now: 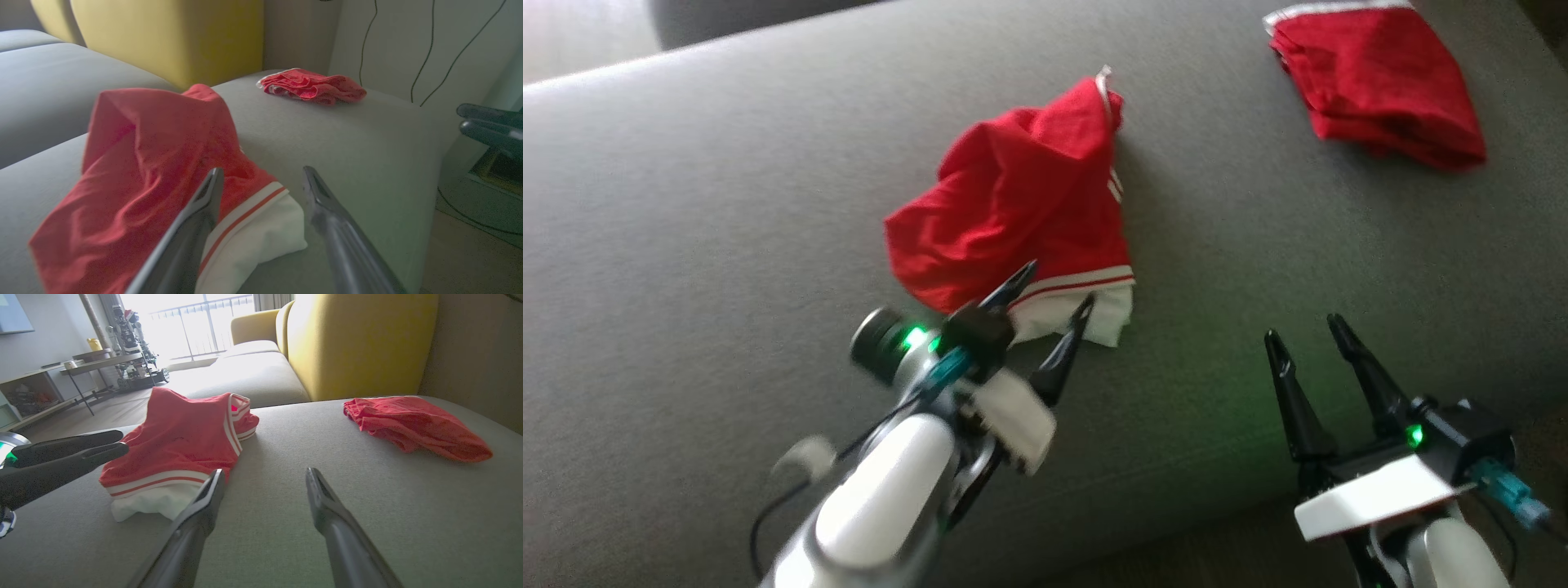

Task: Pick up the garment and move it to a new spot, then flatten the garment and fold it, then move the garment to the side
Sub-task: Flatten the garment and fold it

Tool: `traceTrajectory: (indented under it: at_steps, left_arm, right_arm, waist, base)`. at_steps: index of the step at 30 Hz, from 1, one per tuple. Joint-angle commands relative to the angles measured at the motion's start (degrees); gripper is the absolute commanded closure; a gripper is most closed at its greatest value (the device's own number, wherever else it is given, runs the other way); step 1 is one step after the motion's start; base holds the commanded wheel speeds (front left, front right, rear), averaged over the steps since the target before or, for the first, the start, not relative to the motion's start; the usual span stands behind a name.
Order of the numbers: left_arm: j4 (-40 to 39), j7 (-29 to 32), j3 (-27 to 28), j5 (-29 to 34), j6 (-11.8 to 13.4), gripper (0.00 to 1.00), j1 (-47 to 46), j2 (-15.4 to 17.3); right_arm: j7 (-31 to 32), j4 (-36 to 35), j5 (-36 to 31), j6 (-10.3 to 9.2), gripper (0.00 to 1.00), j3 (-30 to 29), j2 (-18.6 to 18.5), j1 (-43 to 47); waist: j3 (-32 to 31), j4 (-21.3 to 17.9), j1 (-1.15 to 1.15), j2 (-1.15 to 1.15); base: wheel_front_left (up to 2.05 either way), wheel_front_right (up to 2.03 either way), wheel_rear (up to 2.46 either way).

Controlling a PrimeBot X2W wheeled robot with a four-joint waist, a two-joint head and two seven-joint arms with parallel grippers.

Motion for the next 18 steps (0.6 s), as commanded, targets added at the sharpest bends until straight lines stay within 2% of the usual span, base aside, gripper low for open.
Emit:
traceTrajectory:
  at_steps: [1,4,8,9,12,15,18]
  left_arm:
    - [-0.87,1.8,-0.99,-2.47,-0.3,0.0,-5.27,-0.16]
    - [0.24,5.14,-5.49,-7.15,0.46,0.0,-10.45,-0.16]
    - [6.25,10.07,-10.08,-9.68,6.77,0.0,-19.29,-0.16]
    - [6.25,10.07,-10.08,-9.68,6.77,0.0,-19.29,-0.16]
    - [11.82,13.97,-12.62,-9.1,9.98,0.0,-23.76,-0.16]
    - [16.07,17.52,-14.53,-10.56,11.27,0.0,-26.65,-0.16]
    - [19.4,18.52,-15.97,-11.95,12.19,0.0,-29.22,-0.16]
  right_arm:
    - [-0.54,-2.15,0.78,-0.02,0.0,1.13,-0.32,-2.58]
    - [-0.54,-2.15,1.55,-0.02,0.0,1.31,-0.32,-3.62]
    - [-0.54,-2.42,3.09,-0.02,0.0,2.2,-0.32,-5.2]
    - [-0.54,-2.42,3.09,-0.02,0.0,2.2,-0.32,-5.2]
    - [-0.54,-2.58,3.76,-0.02,0.0,2.16,-0.32,-5.81]
    - [-0.54,-2.62,4.23,-0.02,0.0,2.07,-0.32,-6.35]
    - [-0.54,-2.68,4.72,-0.02,0.0,2.3,-0.32,-7.02]
  waist:
    - [4.03,-4.05,-0.02,0.0]
    - [5.78,-5.9,-0.02,0.0]
    - [8.7,-8.82,-0.02,0.0]
    - [8.7,-8.82,-0.02,0.0]
    - [10.08,-9.98,-0.02,0.0]
    - [11.31,-10.79,-0.02,0.0]
    - [12.37,-11.38,-0.02,0.0]
  base:
    - [0.0,0.0,0.0]
    - [0.0,0.0,0.0]
    - [0.0,0.0,0.0]
    - [0.0,0.0,0.0]
    - [0.0,0.0,0.0]
    - [0.0,0.0,0.0]
    - [0.0,0.0,0.0]
